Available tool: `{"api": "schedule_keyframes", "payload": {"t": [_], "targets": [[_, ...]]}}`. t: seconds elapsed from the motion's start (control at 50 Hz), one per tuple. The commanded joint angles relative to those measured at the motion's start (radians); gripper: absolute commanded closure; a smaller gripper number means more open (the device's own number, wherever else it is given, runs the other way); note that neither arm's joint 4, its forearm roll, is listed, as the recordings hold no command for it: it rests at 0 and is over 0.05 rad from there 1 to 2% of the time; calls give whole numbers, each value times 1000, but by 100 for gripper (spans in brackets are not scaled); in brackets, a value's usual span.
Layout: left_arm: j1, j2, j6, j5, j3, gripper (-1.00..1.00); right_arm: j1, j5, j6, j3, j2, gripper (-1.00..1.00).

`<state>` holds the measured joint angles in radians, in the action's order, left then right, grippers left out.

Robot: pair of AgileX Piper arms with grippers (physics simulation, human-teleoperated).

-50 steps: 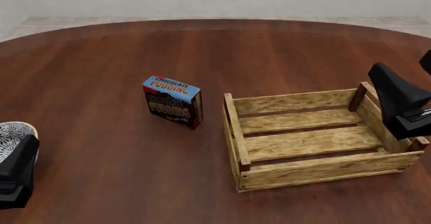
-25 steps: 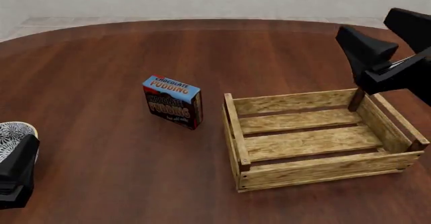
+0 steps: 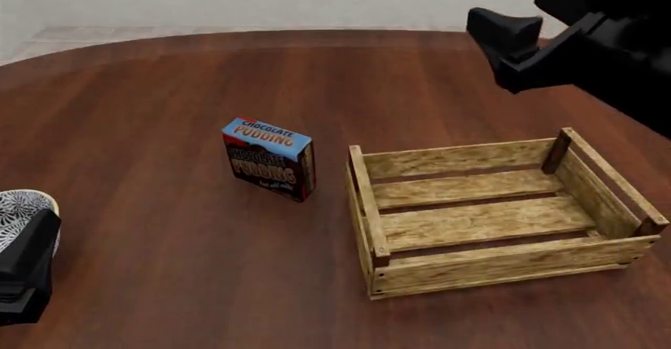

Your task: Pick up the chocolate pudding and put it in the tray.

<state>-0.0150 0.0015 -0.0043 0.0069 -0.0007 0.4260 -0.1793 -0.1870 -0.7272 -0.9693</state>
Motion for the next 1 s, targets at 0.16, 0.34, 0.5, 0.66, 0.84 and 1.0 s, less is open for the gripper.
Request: {"api": "schedule_keyframes", "payload": {"t": [0.16,0.34,0.5,0.66,0.84,1.0], "targets": [[0,0,-3,0,0,-100,42,75,9,-161,-142,-100],[1,0,-2,0,0,-100,92,90,-8,-207,-194,-100],[2,0,1,1,0,-100,98,115,-18,-264,-240,-100],[0,0,5,1,0,-100,115,155,-24,-326,-270,-100],[-1,0,4,2,0,-100,126,201,-8,-399,-326,-100],[-4,0,4,1,0,-100,148,225,-14,-445,-370,-100]]}}
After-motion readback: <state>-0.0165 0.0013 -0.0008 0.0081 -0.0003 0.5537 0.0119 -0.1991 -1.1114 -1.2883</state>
